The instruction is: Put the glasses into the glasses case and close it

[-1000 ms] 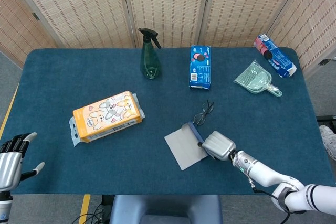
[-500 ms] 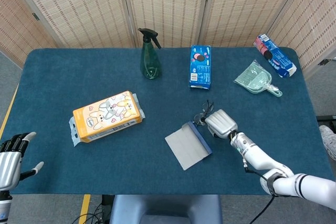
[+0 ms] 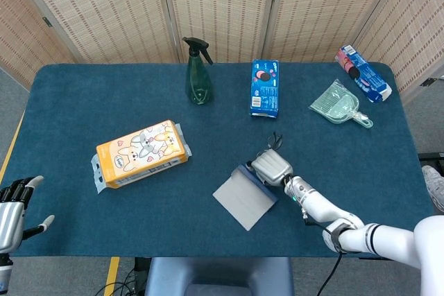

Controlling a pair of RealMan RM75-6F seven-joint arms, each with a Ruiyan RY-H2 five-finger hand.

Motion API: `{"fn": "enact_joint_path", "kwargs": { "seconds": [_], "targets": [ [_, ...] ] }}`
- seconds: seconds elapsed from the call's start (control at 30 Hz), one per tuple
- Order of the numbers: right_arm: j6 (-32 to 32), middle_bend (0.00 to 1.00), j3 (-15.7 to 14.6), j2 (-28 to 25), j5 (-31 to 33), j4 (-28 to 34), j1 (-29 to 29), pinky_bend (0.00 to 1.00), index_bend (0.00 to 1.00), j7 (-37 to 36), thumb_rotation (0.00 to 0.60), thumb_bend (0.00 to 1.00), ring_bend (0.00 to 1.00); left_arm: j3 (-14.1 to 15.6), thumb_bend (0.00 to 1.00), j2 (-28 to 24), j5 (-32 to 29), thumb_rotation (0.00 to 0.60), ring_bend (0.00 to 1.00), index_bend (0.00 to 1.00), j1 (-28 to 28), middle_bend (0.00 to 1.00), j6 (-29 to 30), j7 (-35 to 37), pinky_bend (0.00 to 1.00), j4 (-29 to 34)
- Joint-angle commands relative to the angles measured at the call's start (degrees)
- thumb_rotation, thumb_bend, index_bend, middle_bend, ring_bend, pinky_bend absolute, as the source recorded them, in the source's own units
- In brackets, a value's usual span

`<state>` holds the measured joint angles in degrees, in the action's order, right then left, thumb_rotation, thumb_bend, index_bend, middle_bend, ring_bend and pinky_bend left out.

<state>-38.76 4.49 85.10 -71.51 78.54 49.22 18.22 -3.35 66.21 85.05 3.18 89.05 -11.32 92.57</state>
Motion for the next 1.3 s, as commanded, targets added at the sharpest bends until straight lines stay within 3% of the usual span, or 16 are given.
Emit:
{"fn": "enact_joint_path", "kwargs": {
  "seconds": [0.03,0.37,0.53,0.73,1.03,1.3],
  "targets": [
    [-0.04,1.0,-0.02,0.82,-1.46,1.22,0.73,0.97,0.36,-0.76,0.6,0.69,1.0,0.0,0.19,0.2,-0.38,0.6,0.2,0.21,0.08,0.24,-0.43,0.18,0.28,-0.39],
    [-4.4,1.0,-2.0,-0.82,-8.83,7.45,-0.56,0.97,0.36,-5.23,0.6,0.69,1.0,0.12,0.19,0.17,-0.45,0.6,0.2,0.21,-0.15,0.24,-0.38,0.76,0.28,-0.9],
    [-8.35,1.0,-4.5,-4.73,-13.61,11.21,-2.86,0.97,0.36,-8.47,0.6,0.69,1.0,0.16,0.19,0.33,-0.34,0.6,0.2,0.21,-0.11,0.24,-0.5,0.99,0.28,-0.89],
    [-8.26,1.0,-7.82,-8.36,-17.28,13.75,-3.75,0.97,0.36,-9.64,0.6,0.69,1.0,-0.01,0.19,0.41,0.09,0.6,0.2,0.21,0.16,0.24,-0.38,0.74,0.28,-0.65],
    [-5.54,1.0,-9.67,-8.48,-16.12,11.33,-4.43,0.97,0.36,-4.81,0.6,0.69,1.0,0.13,0.19,0.2,0.01,0.6,0.2,0.21,-0.14,0.24,-0.16,0.68,0.28,-0.28],
    [-4.3,1.0,-7.84,-6.25,-11.34,8.06,-4.64,0.97,0.36,1.86,0.6,0.69,1.0,0.17,0.19,0.21,0.29,0.6,0.2,0.21,-0.24,0.24,0.11,0.73,0.28,-0.11]
  ]
}}
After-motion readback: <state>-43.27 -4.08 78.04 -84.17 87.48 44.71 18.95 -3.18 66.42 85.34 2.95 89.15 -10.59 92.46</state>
